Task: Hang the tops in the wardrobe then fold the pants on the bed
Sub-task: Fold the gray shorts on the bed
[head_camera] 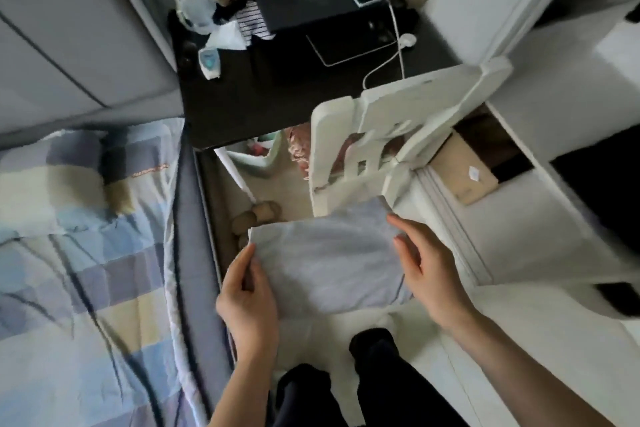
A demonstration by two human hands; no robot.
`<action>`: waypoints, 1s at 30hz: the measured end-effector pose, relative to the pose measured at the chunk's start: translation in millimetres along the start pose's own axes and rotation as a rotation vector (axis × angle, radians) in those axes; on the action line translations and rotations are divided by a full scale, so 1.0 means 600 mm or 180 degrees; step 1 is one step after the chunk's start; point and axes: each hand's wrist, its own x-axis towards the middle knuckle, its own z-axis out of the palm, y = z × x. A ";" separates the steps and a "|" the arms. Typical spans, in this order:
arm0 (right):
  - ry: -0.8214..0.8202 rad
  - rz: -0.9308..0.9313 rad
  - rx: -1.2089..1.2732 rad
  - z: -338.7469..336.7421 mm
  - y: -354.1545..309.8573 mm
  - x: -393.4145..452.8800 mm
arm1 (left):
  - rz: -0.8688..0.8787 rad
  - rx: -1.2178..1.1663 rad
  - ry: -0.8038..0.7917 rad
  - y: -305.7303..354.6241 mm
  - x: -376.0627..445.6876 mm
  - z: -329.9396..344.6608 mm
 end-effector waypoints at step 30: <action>0.2627 0.2885 -0.0460 -0.549 0.452 0.083 | 0.0828 0.0455 -0.4732 0.289 -0.242 0.942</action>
